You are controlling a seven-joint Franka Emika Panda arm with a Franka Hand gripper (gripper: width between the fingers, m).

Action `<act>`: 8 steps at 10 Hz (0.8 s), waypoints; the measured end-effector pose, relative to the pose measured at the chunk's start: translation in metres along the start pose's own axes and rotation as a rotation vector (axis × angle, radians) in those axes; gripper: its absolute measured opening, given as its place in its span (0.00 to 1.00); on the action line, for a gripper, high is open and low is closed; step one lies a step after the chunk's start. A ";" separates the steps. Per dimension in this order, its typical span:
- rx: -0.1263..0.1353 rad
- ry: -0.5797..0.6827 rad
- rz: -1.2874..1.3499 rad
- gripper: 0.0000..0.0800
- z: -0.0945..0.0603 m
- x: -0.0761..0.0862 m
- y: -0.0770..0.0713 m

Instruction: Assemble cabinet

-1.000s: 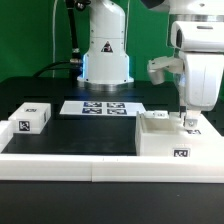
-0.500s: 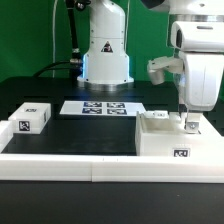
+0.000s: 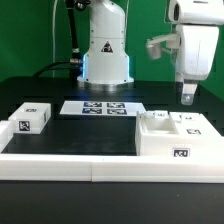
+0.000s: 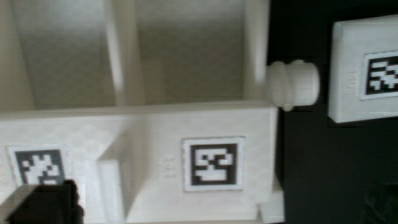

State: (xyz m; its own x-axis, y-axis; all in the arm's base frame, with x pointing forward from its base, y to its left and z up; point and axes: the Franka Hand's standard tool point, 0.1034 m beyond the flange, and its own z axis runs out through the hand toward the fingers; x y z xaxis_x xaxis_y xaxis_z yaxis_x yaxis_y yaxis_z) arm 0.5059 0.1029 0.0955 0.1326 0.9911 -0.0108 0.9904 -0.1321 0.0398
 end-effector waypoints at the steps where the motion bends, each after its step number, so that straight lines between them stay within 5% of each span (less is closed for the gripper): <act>1: -0.003 0.001 -0.002 1.00 0.000 -0.003 -0.013; 8: 0.001 0.002 0.001 1.00 0.003 -0.003 -0.011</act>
Offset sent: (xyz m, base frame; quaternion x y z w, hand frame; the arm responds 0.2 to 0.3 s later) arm 0.0000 0.0000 0.0000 0.0000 0.0000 0.0000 1.0000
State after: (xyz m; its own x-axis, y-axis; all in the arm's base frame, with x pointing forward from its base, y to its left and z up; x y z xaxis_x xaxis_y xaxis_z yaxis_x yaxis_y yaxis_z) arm 0.4948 0.1009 0.0920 0.1335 0.9910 -0.0089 0.9903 -0.1330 0.0393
